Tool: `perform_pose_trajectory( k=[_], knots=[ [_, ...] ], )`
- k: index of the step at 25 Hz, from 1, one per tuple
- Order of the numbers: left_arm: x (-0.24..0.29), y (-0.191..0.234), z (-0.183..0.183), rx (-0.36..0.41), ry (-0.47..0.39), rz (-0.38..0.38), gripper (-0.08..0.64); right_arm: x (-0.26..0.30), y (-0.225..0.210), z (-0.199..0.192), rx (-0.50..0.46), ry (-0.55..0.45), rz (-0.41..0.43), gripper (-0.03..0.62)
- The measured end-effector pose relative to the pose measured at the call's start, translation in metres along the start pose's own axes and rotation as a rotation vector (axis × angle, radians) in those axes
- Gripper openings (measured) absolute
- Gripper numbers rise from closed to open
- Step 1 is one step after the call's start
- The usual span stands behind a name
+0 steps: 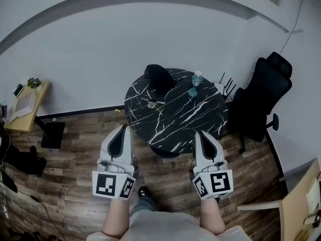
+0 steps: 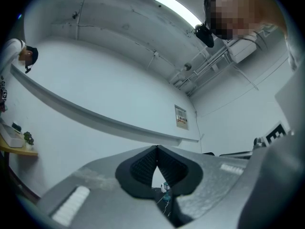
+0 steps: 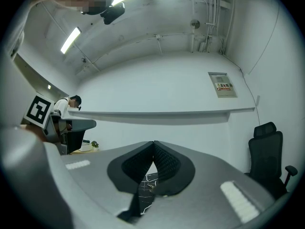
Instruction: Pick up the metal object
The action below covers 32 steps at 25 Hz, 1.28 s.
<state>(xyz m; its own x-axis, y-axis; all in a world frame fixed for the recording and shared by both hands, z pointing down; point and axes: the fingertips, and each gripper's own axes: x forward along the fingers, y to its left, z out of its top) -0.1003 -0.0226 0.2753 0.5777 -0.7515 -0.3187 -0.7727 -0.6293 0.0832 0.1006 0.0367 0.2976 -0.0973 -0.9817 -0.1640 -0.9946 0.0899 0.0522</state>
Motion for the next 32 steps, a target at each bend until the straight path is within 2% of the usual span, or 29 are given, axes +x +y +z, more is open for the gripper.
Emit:
perform_pose_trajectory(
  k=[12, 23, 32],
  knots=[
    [0.061, 0.052, -0.011, 0.002, 0.012, -0.051, 0.005, 0.073, -0.006, -0.008, 0.008, -0.005, -0.061, -0.003],
    [0.097, 0.101, -0.018, -0.005, -0.003, -0.106, 0.005, 0.124, 0.008, -0.019, 0.011, -0.023, -0.108, -0.003],
    [0.124, 0.107, -0.044, -0.057, 0.031, -0.162, 0.005, 0.133, 0.000, -0.036, 0.004, 0.026, -0.171, -0.003]
  ],
)
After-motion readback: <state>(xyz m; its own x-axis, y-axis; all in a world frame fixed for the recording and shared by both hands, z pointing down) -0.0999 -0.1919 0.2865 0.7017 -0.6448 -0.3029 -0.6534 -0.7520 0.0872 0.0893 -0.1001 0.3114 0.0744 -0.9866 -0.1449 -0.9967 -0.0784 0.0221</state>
